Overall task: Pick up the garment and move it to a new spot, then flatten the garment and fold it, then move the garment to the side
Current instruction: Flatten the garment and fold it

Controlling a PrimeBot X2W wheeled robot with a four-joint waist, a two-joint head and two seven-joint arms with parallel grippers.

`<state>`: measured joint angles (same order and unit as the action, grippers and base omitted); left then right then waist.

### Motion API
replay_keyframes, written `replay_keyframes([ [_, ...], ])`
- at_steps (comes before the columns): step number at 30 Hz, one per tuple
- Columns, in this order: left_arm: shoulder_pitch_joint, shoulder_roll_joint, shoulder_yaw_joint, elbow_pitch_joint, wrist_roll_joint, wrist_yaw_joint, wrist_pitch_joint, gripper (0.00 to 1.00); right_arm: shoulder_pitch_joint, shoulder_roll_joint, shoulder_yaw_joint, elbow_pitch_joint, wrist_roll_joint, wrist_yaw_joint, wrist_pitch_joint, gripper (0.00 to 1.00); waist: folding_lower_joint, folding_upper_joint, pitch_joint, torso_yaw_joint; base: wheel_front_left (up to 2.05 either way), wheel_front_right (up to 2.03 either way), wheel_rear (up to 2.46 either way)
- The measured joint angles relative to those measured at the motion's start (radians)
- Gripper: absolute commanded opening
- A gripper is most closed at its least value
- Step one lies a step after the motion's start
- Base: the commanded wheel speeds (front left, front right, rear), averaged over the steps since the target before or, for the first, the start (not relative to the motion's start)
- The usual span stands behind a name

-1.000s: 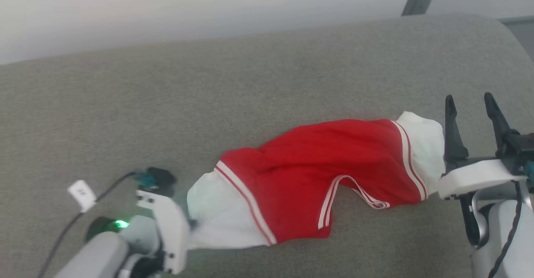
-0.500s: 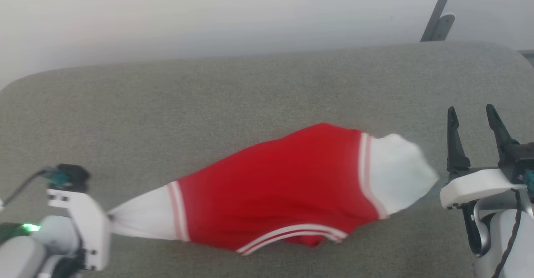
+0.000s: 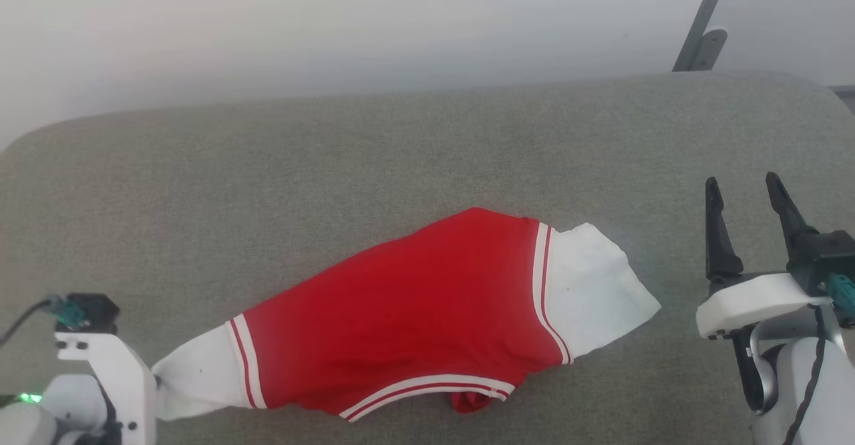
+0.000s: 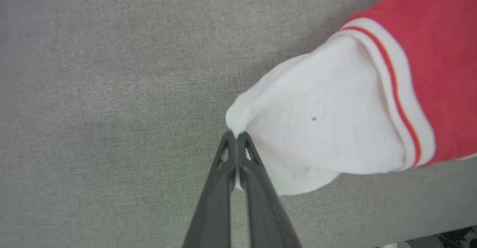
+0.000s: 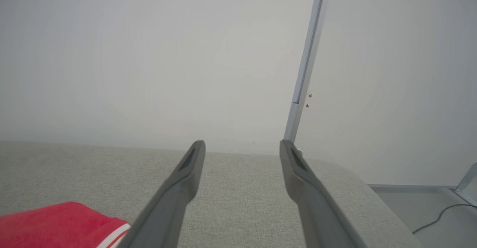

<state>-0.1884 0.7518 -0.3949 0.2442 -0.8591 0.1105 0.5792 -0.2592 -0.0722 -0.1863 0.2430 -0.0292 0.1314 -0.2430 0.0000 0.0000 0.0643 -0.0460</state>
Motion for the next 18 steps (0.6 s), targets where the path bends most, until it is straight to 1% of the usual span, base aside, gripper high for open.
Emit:
replay_keyframes([
  [1, -0.001, -0.005, -0.005, 0.008, 0.000, -0.005, -0.003, 0.96, 0.000, 0.000, 0.001, 0.000, 0.002, 0.000, 0.000, 1.00, 0.0000, 0.0000, 0.002, -0.001, 0.00, 0.00, 0.00],
  [2, -0.002, -0.009, -0.008, 0.016, 0.002, -0.009, -0.010, 1.00, -0.001, 0.000, 0.003, -0.001, 0.002, 0.000, 0.000, 1.00, 0.0000, 0.0000, 0.005, -0.001, 0.00, 0.00, 0.00],
  [9, -0.024, -0.016, -0.009, 0.046, -0.002, -0.022, -0.016, 1.00, -0.008, -0.002, 0.013, -0.013, 0.009, 0.000, 0.003, 1.00, 0.0000, 0.0000, 0.026, -0.008, 0.00, 0.00, 0.00],
  [14, -0.041, -0.009, -0.021, 0.047, -0.002, -0.015, 0.024, 1.00, -0.009, -0.002, 0.016, -0.026, 0.014, 0.000, 0.006, 1.00, 0.0000, 0.0000, 0.041, -0.014, 0.00, 0.00, 0.00],
  [18, -0.043, -0.017, -0.026, 0.066, -0.013, -0.005, 0.059, 1.00, -0.010, -0.004, 0.024, -0.040, 0.022, 0.000, 0.018, 1.00, 0.0000, 0.0000, 0.056, -0.020, 0.00, 0.00, 0.00],
])
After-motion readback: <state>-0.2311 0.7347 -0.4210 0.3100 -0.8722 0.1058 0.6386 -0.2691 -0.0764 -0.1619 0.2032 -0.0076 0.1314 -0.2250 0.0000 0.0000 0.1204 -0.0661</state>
